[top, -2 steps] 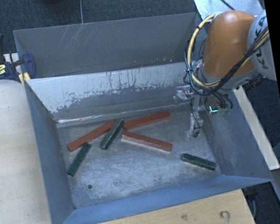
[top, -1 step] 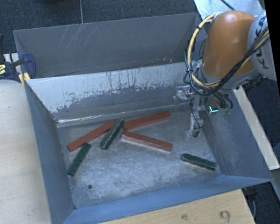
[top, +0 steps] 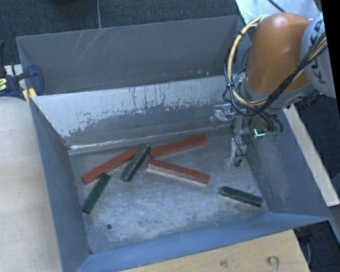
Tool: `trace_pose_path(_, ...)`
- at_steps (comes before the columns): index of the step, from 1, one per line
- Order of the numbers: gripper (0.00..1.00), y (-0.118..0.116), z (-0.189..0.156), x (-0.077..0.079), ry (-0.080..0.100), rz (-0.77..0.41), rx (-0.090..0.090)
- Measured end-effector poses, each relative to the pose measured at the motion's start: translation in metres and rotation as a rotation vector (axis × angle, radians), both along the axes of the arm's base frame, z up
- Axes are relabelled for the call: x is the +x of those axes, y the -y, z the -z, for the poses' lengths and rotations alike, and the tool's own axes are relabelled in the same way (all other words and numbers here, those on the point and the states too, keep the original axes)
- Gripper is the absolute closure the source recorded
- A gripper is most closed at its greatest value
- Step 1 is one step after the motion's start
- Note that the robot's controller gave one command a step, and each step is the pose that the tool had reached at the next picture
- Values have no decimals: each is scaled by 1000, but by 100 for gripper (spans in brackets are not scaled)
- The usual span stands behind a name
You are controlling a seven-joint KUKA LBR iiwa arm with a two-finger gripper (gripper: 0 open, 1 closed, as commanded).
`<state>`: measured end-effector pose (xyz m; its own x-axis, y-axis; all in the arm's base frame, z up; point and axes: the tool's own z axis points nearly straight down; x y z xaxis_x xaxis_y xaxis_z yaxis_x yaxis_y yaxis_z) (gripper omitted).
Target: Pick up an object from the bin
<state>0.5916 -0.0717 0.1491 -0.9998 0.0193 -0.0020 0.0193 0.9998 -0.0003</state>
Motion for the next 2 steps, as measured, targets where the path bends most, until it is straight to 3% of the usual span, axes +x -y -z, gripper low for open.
trace_pose_path(2,0,0,0,0,0,0,0)
